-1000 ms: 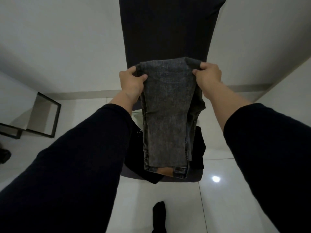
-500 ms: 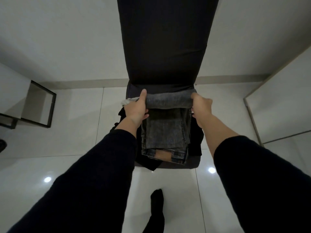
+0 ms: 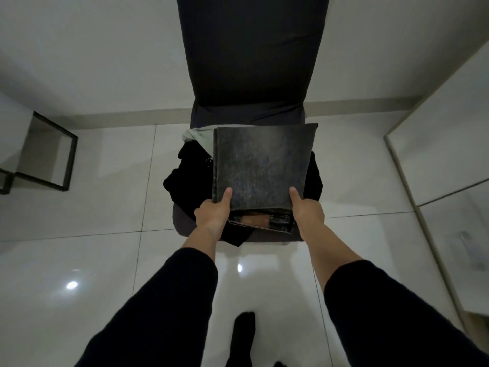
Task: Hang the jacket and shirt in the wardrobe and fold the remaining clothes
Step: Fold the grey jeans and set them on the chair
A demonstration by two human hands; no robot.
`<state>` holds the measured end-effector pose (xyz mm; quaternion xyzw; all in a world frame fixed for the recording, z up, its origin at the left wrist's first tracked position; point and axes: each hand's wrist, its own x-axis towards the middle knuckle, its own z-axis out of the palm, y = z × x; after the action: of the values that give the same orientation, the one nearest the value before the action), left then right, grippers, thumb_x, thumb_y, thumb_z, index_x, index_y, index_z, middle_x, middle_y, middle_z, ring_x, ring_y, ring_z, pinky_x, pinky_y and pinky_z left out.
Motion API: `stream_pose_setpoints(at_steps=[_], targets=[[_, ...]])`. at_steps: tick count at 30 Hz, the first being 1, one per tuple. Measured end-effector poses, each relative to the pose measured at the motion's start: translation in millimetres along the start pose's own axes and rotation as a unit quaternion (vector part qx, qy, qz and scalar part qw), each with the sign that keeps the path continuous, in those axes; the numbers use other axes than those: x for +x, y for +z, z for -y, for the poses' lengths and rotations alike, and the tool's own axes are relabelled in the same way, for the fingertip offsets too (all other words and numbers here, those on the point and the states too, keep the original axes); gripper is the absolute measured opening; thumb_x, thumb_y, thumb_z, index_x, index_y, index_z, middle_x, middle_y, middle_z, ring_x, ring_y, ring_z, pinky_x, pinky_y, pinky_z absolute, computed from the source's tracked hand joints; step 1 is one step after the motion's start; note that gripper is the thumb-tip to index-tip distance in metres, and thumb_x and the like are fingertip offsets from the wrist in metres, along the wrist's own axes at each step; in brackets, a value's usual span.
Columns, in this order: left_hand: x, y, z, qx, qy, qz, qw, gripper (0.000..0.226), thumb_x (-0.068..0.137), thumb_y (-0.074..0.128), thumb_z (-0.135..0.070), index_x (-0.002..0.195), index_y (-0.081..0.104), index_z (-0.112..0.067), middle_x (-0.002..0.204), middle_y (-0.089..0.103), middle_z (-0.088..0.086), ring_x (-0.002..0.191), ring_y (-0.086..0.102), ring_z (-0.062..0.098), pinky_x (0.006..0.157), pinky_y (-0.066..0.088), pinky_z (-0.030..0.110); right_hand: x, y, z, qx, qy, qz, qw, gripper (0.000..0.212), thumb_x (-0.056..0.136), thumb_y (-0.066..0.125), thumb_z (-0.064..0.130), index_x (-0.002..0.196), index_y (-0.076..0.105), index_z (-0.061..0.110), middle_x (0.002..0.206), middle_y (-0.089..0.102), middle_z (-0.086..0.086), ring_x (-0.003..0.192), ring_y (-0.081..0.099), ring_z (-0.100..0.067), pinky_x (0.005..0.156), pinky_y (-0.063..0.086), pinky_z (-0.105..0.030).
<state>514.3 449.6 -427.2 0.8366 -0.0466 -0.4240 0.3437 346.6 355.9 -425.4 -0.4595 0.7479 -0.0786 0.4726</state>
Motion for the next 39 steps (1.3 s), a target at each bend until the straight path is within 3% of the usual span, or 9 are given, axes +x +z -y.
stream_pose_setpoints(at_steps=[8, 14, 17, 19, 22, 24, 28, 36, 39], targets=[[32, 32, 29, -0.066, 0.031, -0.013, 0.997, 0.057, 0.089, 0.063, -0.035, 0.128, 0.033, -0.006, 0.111, 0.049, 0.006, 0.095, 0.05, 0.02, 0.085, 0.045, 0.029, 35, 35, -23, 0.14, 0.037, -0.008, 0.989, 0.07, 0.088, 0.063, 0.041, 0.137, 0.03, 0.004, 0.138, 0.043, -0.016, 0.122, 0.047, -0.035, 0.092, 0.041, -0.037], [38, 31, 28, -0.176, -0.033, 0.065, 0.982, 0.064, 0.084, 0.067, -0.044, 0.133, 0.044, -0.011, 0.119, 0.059, 0.004, 0.102, 0.059, 0.022, 0.091, 0.051, 0.035, 29, 28, -17, 0.24, 0.049, 0.054, 0.968, 0.074, 0.087, 0.064, 0.042, 0.14, 0.027, 0.007, 0.135, 0.047, -0.012, 0.113, 0.05, -0.026, 0.097, 0.042, -0.034], [37, 25, 22, -0.17, -0.055, 0.096, 0.979, 0.063, 0.077, 0.069, -0.055, 0.119, 0.056, -0.01, 0.086, 0.062, 0.001, 0.075, 0.06, 0.015, 0.072, 0.053, 0.031, 22, 26, -3, 0.258, 0.058, 0.033, 0.964, 0.091, 0.082, 0.067, 0.05, 0.145, 0.018, 0.006, 0.14, 0.04, -0.014, 0.124, 0.044, -0.03, 0.101, 0.038, -0.035], [33, 21, 11, -0.185, -0.068, 0.116, 0.973, 0.056, 0.074, 0.072, -0.055, 0.107, 0.059, -0.012, 0.079, 0.058, 0.0, 0.066, 0.054, 0.014, 0.066, 0.05, 0.028, 16, 23, 7, 0.243, 0.065, 0.042, 0.967, 0.088, 0.081, 0.065, 0.056, 0.142, 0.03, 0.002, 0.136, 0.047, -0.013, 0.119, 0.05, -0.031, 0.099, 0.042, -0.036], [24, 17, -9, -0.192, -0.046, 0.089, 0.976, 0.048, 0.078, 0.071, -0.05, 0.104, 0.056, -0.012, 0.086, 0.06, -0.002, 0.074, 0.056, 0.015, 0.072, 0.048, 0.029, 10, 13, 20, 0.231, 0.036, 0.038, 0.972, 0.067, 0.088, 0.057, 0.053, 0.129, 0.05, 0.001, 0.118, 0.057, -0.011, 0.096, 0.054, -0.027, 0.091, 0.049, -0.037], [15, 14, -25, -0.177, -0.015, 0.055, 0.983, 0.062, 0.08, 0.067, -0.053, 0.121, 0.053, -0.01, 0.093, 0.062, 0.001, 0.082, 0.061, 0.02, 0.078, 0.049, 0.03, 1, 2, 34, 0.232, 0.009, 0.013, 0.973, 0.056, 0.094, 0.053, 0.044, 0.131, 0.05, 0.002, 0.121, 0.058, -0.011, 0.099, 0.055, -0.028, 0.091, 0.048, -0.036], [-12, 7, -62, -0.132, 0.031, 0.035, 0.99, 0.093, 0.075, 0.062, -0.065, 0.143, 0.037, -0.007, 0.135, 0.053, 0.009, 0.118, 0.055, 0.032, 0.101, 0.046, 0.042, -20, -30, 64, 0.215, -0.004, -0.026, 0.976, 0.05, 0.098, 0.046, 0.038, 0.133, 0.05, 0.002, 0.129, 0.057, -0.015, 0.114, 0.055, -0.034, 0.095, 0.045, -0.037], [-105, 21, -146, -0.06, 0.131, 0.095, 0.985, 0.073, 0.08, 0.059, -0.063, 0.126, 0.053, -0.007, 0.122, 0.062, 0.013, 0.108, 0.06, 0.035, 0.097, 0.049, 0.045, -79, -140, 87, 0.247, 0.0, -0.113, 0.962, 0.045, 0.101, 0.04, 0.038, 0.126, 0.054, 0.002, 0.124, 0.058, -0.015, 0.111, 0.055, -0.035, 0.09, 0.044, -0.038], [-154, 39, -177, -0.032, 0.176, 0.134, 0.975, 0.08, 0.083, 0.056, -0.062, 0.137, 0.044, -0.003, 0.134, 0.054, 0.01, 0.119, 0.054, 0.035, 0.102, 0.045, 0.043, -101, -195, 87, 0.289, -0.005, -0.161, 0.944, 0.042, 0.101, 0.041, 0.037, 0.125, 0.054, 0.005, 0.123, 0.059, -0.013, 0.109, 0.055, -0.034, 0.085, 0.043, -0.036]])
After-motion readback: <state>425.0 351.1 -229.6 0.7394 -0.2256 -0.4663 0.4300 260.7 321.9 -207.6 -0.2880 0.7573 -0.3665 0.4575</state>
